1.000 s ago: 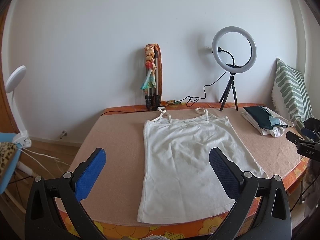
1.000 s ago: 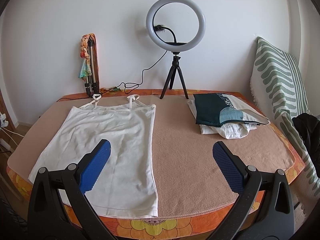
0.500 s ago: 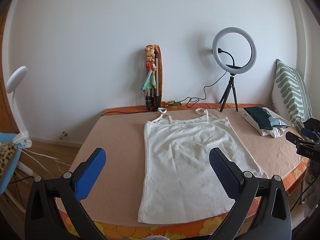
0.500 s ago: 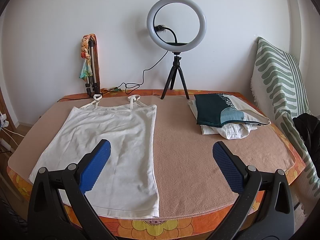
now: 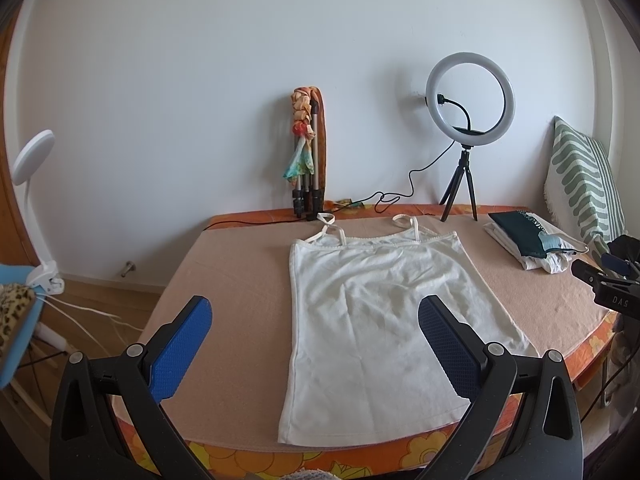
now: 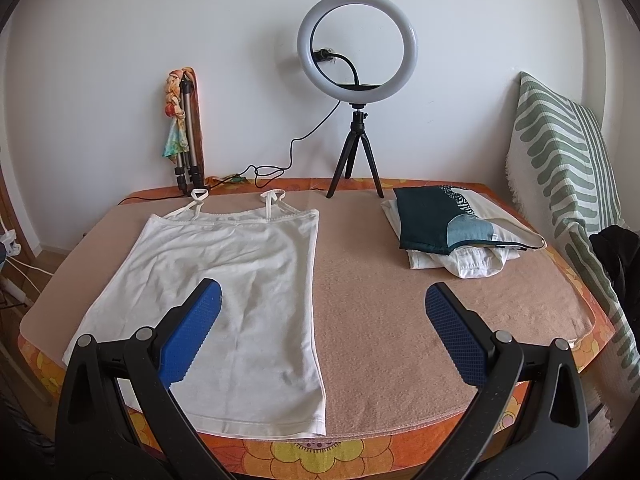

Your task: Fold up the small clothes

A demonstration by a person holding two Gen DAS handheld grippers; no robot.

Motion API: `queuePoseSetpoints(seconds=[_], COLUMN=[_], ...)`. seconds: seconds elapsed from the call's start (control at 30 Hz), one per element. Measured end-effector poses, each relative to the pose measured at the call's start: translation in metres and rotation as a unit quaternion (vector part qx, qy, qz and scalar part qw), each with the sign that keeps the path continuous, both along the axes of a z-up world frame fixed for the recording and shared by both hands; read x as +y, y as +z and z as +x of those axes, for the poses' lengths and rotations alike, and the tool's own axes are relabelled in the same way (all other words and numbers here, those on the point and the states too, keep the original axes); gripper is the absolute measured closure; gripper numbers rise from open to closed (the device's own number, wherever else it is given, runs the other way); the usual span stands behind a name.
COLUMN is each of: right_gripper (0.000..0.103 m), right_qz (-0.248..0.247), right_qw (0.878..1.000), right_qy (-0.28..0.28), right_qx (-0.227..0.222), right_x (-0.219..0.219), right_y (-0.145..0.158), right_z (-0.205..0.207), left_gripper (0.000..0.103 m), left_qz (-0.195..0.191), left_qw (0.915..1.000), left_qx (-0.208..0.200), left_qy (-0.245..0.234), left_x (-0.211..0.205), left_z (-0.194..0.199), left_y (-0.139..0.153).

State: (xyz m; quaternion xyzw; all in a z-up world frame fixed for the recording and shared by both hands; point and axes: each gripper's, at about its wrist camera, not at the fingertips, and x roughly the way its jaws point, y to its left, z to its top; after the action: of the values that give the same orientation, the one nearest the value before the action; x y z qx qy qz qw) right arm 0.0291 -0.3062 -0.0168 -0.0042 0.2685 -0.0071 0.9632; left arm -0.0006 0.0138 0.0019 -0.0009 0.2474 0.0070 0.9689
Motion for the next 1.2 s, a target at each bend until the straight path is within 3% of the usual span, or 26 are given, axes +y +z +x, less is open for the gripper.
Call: queuePoseSetpoints(seconds=[0.7, 0.97, 1.2], right_gripper=[0.0, 0.013, 0.024], right_qz=[0.009, 0.004, 0.033], right_qw=[1.0, 0.997, 0.987], right_qy=[0.023, 0.071, 0.148], right_qx=[-0.002, 0.007, 0.046], right_x=[0.023, 0.061, 0.112], right_y=[0.004, 0.009, 0.014], right_z=[0.005, 0.027, 0.075], left_gripper=[0.0, 0.001, 0.017], left_qz=[-0.001, -0.055, -0.124], left_qw=[0.9999, 0.9961, 0.9833], left_qx=[0.012, 0.069, 0.133], left_qy=[0.01, 0.0, -0.012], left_x=[0.017, 0.052, 0.077], left_z=[0.002, 0.014, 0.022], left_y=[-0.009, -0.041, -0.077])
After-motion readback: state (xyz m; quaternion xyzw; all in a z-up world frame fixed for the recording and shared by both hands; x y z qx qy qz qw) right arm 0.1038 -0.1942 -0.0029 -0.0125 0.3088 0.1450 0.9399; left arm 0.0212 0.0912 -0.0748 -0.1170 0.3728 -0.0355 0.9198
